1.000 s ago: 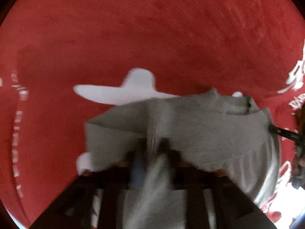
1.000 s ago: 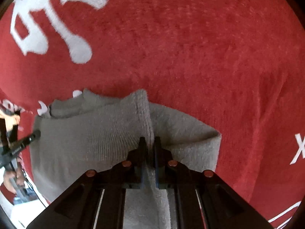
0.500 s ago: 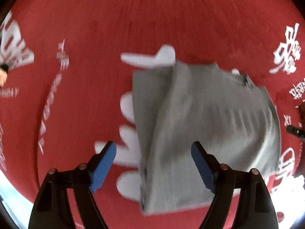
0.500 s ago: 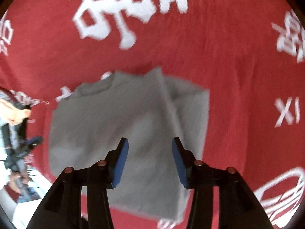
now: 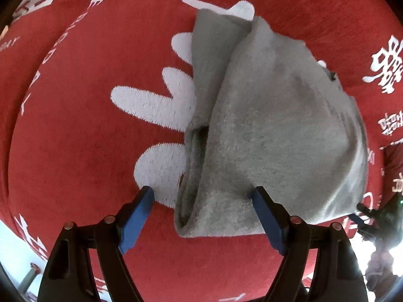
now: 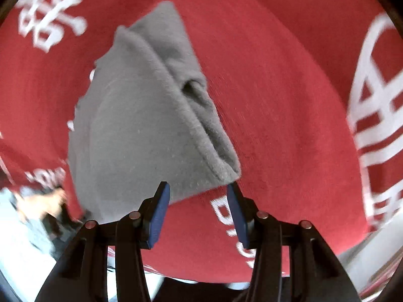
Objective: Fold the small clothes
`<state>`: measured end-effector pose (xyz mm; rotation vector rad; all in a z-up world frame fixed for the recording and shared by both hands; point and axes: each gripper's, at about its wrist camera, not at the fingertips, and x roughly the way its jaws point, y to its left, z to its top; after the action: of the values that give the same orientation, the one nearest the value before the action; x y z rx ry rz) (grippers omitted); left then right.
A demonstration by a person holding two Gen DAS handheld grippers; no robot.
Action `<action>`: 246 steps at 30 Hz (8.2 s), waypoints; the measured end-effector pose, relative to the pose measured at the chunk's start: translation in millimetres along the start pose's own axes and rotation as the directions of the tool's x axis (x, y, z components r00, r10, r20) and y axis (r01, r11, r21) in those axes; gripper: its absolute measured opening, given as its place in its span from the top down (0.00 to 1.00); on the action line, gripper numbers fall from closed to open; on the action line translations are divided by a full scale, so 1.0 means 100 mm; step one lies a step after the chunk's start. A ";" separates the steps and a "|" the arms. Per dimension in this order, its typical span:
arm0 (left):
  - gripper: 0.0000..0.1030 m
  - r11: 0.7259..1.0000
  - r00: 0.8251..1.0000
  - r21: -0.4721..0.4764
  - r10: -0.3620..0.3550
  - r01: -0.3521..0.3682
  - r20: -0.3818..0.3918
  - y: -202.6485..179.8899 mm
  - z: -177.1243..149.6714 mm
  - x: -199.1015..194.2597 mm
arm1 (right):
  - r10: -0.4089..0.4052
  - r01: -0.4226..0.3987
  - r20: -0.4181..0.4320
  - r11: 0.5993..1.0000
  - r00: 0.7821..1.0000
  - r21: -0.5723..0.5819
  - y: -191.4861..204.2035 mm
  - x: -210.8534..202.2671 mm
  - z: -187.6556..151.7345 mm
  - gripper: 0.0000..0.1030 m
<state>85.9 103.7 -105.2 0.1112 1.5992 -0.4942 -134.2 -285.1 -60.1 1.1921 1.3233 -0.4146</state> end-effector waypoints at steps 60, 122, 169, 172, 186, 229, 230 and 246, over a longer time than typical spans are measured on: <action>0.14 0.894 0.932 -0.273 -0.360 0.355 0.032 0.16 -0.57 -0.08 | -0.356 0.248 -0.042 0.726 0.933 -0.641 1.99 1.16 -0.56 0.27; 0.85 0.744 0.848 0.517 0.126 -0.424 0.514 -1.35 -0.63 -0.12 | -0.788 0.107 -0.238 0.357 0.567 -0.928 4.50 3.05 -0.63 0.20; 0.85 0.423 0.963 0.899 -0.180 -0.109 0.201 -3.62 -1.22 0.02 | 0.143 -0.169 -0.107 0.942 0.984 -0.289 0.42 -0.03 1.14 0.80; 0.84 0.497 0.971 0.863 -0.150 -0.086 0.184 -3.52 -1.12 -0.10 | 0.143 -0.157 -0.070 0.950 0.987 -0.270 0.45 -0.29 1.00 0.59; 0.30 0.883 0.989 0.467 -0.034 -0.037 0.143 -2.39 -0.20 -0.28 | 0.276 -0.281 -0.082 0.958 0.958 -0.054 0.07 -0.09 0.14 0.43; 0.29 0.934 0.991 0.358 -0.031 -0.017 0.128 -2.49 0.34 0.21 | -0.118 0.105 -0.005 0.900 0.993 -0.422 0.74 -0.08 1.27 0.95; 0.21 0.932 0.991 0.361 -0.019 -0.031 0.134 -2.51 0.33 0.22 | -0.196 0.176 -0.001 0.882 0.981 -0.437 0.69 0.03 1.27 0.99; 0.02 0.939 0.986 0.330 0.041 -0.092 0.160 -2.55 0.37 0.12 | 0.035 -0.009 0.064 0.927 0.997 -0.375 0.92 -0.31 1.18 0.45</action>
<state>26.7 -141.8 -54.5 0.3778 1.3467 -0.7046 -7.7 -358.3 -16.5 0.8634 1.2593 -0.1724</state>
